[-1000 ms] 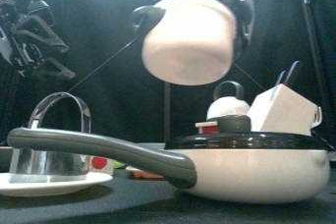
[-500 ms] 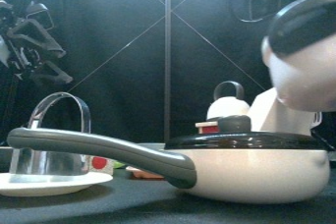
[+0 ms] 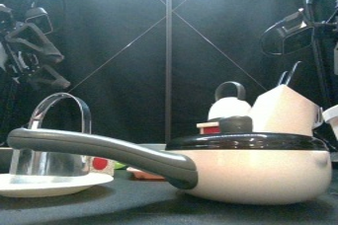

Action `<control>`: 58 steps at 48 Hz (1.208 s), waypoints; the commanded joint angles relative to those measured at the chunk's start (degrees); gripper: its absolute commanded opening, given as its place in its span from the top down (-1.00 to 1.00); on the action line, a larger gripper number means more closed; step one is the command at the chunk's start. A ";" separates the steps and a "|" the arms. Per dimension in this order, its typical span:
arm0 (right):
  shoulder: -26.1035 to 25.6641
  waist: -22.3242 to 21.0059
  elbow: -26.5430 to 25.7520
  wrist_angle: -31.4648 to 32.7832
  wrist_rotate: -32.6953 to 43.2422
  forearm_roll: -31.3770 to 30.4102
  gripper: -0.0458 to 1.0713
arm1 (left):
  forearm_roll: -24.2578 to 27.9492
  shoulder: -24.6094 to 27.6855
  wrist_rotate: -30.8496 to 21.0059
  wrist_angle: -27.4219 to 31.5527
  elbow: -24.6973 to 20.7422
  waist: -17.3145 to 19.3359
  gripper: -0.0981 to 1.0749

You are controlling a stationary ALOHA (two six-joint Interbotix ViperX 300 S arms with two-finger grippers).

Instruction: Place pot in bottom right corner

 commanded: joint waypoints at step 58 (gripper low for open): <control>-1.23 -1.32 -2.29 2.90 0.09 -4.66 -0.19 | -0.70 0.09 0.09 -0.18 -0.70 0.18 -0.81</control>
